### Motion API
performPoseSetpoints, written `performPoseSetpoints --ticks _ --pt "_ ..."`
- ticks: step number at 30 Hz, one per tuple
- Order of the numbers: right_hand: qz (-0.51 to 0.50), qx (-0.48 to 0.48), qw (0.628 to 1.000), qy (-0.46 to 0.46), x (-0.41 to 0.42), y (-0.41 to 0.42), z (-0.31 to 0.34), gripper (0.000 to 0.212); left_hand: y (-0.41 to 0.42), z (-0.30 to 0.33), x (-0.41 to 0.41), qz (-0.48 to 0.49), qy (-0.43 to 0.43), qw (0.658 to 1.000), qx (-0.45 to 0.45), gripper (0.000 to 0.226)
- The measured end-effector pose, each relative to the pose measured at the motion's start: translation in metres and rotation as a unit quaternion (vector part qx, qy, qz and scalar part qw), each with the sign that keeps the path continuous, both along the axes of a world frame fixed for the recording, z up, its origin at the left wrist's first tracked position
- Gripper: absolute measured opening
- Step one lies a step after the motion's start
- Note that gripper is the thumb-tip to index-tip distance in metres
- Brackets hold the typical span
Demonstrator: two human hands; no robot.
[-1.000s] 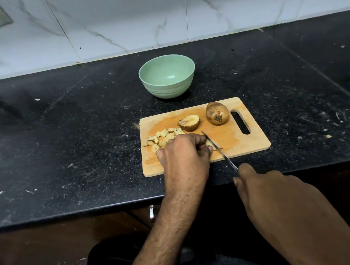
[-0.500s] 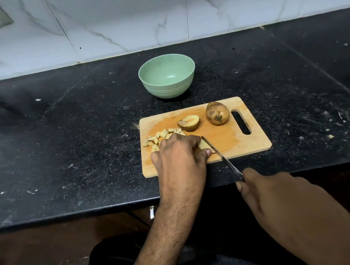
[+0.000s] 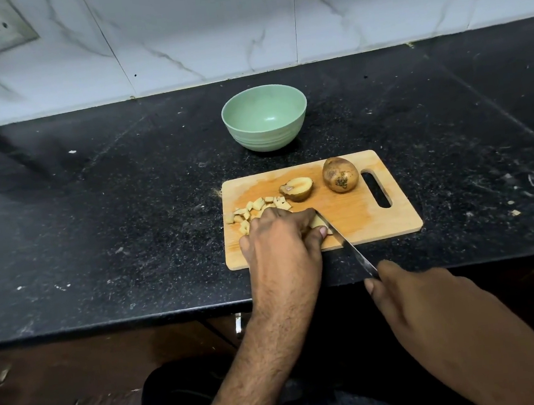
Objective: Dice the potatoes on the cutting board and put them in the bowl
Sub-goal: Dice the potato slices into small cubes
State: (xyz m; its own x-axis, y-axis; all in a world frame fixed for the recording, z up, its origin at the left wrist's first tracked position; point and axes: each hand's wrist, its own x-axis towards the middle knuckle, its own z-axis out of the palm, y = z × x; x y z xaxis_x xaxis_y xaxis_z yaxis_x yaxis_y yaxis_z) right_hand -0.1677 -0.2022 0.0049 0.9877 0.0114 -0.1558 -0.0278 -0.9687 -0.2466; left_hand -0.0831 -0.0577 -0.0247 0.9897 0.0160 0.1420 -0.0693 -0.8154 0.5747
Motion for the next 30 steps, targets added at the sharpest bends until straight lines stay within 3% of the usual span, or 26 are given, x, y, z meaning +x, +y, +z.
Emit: performPoseSetpoints --ticks 6,15,30 --pt "0.008 0.035 0.999 -0.005 0.003 -0.006 -0.006 0.032 -0.003 0.002 0.003 -0.003 -0.004 1.0 -0.009 0.027" --pt "0.008 0.057 0.998 -0.002 0.004 -0.01 -0.004 0.032 -0.001 -0.001 0.01 0.025 0.044 0.99 -0.134 0.035" --pt "-0.005 0.029 0.999 -0.019 0.003 -0.002 0.005 0.028 -0.001 -0.004 0.008 0.009 0.03 0.996 -0.089 0.034"
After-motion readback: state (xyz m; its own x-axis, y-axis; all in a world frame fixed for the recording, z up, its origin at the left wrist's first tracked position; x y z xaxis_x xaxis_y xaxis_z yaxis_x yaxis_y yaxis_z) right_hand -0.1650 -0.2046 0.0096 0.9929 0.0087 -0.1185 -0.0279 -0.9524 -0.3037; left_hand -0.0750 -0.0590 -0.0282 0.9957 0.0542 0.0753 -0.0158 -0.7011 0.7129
